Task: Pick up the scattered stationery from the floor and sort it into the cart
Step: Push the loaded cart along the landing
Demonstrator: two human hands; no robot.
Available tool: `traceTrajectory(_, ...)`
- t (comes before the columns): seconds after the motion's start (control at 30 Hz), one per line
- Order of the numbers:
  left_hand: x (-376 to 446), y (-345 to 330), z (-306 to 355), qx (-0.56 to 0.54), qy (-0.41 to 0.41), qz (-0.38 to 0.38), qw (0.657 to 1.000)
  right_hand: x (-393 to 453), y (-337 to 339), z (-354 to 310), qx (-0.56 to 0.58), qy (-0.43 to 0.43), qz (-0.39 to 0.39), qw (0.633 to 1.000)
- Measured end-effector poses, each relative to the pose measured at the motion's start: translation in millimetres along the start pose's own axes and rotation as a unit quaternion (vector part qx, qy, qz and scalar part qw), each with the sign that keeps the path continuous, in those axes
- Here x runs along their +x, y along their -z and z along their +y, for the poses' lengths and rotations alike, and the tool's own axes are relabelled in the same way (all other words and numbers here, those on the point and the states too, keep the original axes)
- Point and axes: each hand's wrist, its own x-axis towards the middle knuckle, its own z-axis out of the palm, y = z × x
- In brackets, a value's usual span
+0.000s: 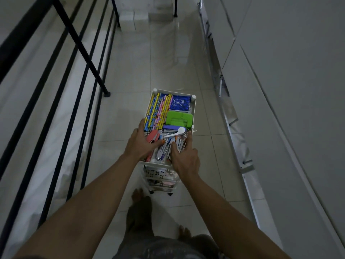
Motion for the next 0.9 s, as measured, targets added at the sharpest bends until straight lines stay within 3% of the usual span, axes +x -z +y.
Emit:
traceTrajectory(0.47, 181, 48, -8, 0.012, -0.1, -0.073, 0.992, 96, -58, -105, 0.041, -0.085, 0.084, 0.992)
traceTrajectory(0.9, 327, 56, 9, -0.007, -0.133, -0.086, 0.987, 215, -73, -168, 0.031, -0.096, 0.092, 0.991)
